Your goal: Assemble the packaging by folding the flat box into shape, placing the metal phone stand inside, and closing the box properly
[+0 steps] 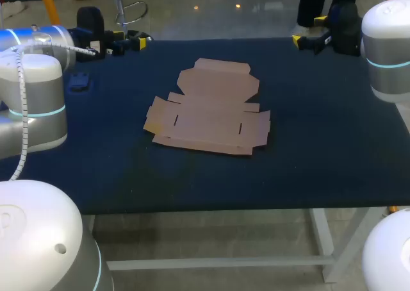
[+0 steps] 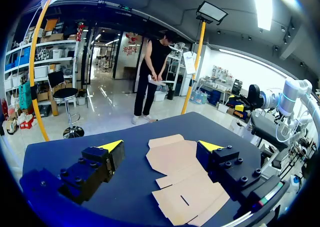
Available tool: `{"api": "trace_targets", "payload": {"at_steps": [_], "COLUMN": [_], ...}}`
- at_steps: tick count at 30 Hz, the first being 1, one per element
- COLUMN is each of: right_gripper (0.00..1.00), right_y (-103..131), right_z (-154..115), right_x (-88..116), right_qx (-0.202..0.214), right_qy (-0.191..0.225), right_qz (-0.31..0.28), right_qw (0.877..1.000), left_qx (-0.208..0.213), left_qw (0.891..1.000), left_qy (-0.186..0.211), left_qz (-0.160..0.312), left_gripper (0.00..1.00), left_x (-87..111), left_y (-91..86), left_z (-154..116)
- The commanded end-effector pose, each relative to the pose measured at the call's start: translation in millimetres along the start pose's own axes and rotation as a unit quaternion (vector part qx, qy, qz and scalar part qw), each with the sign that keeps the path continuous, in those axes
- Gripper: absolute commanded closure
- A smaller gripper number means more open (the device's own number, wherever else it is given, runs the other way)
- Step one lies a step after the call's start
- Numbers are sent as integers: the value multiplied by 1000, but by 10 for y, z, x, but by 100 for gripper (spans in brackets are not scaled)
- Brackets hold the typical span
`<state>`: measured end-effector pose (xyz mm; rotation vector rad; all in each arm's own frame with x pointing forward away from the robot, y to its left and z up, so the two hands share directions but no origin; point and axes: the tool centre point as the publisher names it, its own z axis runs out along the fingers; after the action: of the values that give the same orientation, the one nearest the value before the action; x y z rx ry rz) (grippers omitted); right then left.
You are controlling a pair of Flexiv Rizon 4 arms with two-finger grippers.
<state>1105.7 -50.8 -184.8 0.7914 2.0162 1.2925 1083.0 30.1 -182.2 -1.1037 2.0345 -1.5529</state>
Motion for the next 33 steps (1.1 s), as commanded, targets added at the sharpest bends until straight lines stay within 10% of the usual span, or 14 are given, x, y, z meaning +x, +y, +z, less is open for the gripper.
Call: {"api": "trace_targets", "payload": {"at_steps": [1, 33], "right_gripper": [0, 0], "right_y": [1, -43], "right_z": [-5, 34], "right_x": [7, -4], "right_qx": [0, 58], "right_qy": [-1, 6], "right_qz": [0, 57], "right_qw": [1000, 997], "left_qx": [0, -52], "left_qw": [1000, 995], "left_qy": [-1, -8], "left_qz": [0, -81], "left_gripper": [0, 0], "left_x": [2, -15], "left_y": [-1, -11], "left_z": [4, 74]}}
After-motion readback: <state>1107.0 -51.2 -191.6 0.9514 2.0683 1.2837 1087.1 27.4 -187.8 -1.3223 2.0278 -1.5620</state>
